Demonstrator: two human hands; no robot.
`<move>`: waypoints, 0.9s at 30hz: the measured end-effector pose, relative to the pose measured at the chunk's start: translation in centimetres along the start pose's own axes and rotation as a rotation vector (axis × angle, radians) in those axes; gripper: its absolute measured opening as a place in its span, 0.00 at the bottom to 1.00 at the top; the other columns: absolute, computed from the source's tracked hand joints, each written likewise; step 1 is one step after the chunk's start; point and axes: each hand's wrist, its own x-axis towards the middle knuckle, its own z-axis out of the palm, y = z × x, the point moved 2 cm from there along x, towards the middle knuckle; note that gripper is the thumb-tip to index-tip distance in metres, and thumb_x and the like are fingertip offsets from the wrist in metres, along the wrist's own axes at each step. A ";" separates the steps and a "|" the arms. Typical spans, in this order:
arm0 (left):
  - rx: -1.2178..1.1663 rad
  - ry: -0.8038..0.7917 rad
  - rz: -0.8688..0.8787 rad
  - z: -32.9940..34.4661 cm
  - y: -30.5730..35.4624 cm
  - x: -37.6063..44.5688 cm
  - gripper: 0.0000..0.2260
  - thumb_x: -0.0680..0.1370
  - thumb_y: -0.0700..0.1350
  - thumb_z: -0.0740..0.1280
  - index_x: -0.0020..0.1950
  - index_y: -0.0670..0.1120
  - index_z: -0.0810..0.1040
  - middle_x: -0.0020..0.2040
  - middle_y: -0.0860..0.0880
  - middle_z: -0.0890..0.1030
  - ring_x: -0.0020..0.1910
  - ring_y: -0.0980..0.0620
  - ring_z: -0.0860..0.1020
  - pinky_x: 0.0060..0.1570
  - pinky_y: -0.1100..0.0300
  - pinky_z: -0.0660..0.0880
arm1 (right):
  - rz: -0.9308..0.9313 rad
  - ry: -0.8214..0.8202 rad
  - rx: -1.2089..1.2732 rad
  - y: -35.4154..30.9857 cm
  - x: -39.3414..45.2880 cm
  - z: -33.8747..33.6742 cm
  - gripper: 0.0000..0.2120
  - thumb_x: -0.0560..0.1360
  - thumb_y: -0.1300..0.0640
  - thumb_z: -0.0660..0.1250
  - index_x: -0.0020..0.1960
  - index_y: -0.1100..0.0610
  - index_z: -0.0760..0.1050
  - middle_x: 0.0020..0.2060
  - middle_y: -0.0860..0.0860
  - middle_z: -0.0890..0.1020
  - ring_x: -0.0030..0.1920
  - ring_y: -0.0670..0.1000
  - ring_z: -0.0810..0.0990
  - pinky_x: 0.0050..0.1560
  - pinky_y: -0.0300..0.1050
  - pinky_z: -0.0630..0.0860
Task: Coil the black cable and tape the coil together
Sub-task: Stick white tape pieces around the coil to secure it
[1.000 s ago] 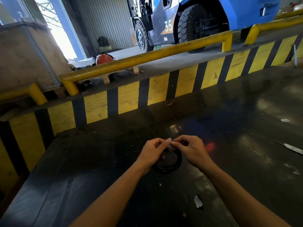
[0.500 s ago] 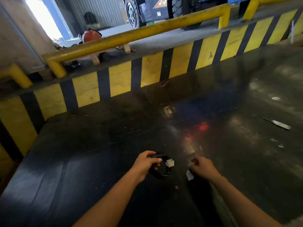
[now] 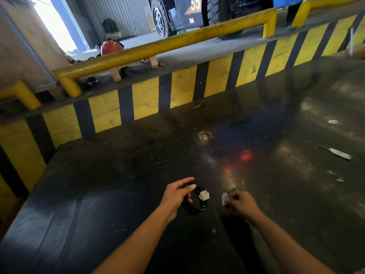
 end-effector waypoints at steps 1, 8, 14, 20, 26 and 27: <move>0.015 0.001 0.015 0.1 0.6 0.1 0.12 0.74 0.41 0.71 0.55 0.53 0.82 0.33 0.52 0.82 0.30 0.57 0.78 0.45 0.54 0.79 | -0.014 0.008 0.165 -1.7 0.1 -0.7 0.05 0.73 0.59 0.71 0.46 0.61 0.79 0.35 0.54 0.82 0.29 0.46 0.77 0.30 0.37 0.71; 0.143 -0.116 0.140 1.3 6.4 0.9 0.05 0.73 0.53 0.71 0.47 0.56 0.84 0.31 0.57 0.79 0.29 0.61 0.76 0.34 0.64 0.75 | -0.365 0.035 0.335 -12.6 -1.1 -5.5 0.08 0.72 0.60 0.71 0.48 0.52 0.75 0.39 0.52 0.84 0.29 0.42 0.81 0.31 0.36 0.77; 0.176 -0.275 0.265 2.6 10.0 0.7 0.07 0.74 0.50 0.70 0.50 0.52 0.83 0.33 0.59 0.82 0.31 0.61 0.76 0.34 0.62 0.74 | -0.583 0.074 0.166 -16.0 -1.9 -6.6 0.04 0.73 0.55 0.71 0.46 0.47 0.80 0.42 0.48 0.84 0.41 0.43 0.83 0.39 0.37 0.78; 0.231 -0.251 0.342 2.5 11.3 0.5 0.08 0.78 0.45 0.66 0.54 0.46 0.81 0.30 0.56 0.79 0.28 0.58 0.73 0.33 0.63 0.73 | -0.653 0.027 0.014 -16.9 -2.3 -7.2 0.07 0.75 0.54 0.67 0.52 0.47 0.81 0.45 0.42 0.83 0.46 0.39 0.81 0.43 0.34 0.76; 0.235 -0.277 0.356 2.2 12.3 0.3 0.09 0.79 0.46 0.63 0.54 0.47 0.81 0.31 0.54 0.75 0.29 0.57 0.73 0.33 0.63 0.73 | -0.727 -0.022 -0.037 -17.4 -2.7 -8.0 0.11 0.74 0.57 0.69 0.56 0.50 0.80 0.46 0.44 0.82 0.46 0.39 0.80 0.44 0.31 0.77; 0.234 -0.278 0.356 2.2 12.4 0.3 0.09 0.79 0.46 0.63 0.54 0.47 0.81 0.31 0.55 0.75 0.29 0.57 0.73 0.33 0.63 0.73 | -0.745 0.002 -0.028 -17.6 -2.7 -8.1 0.10 0.74 0.57 0.69 0.55 0.50 0.80 0.44 0.43 0.82 0.46 0.38 0.80 0.44 0.30 0.76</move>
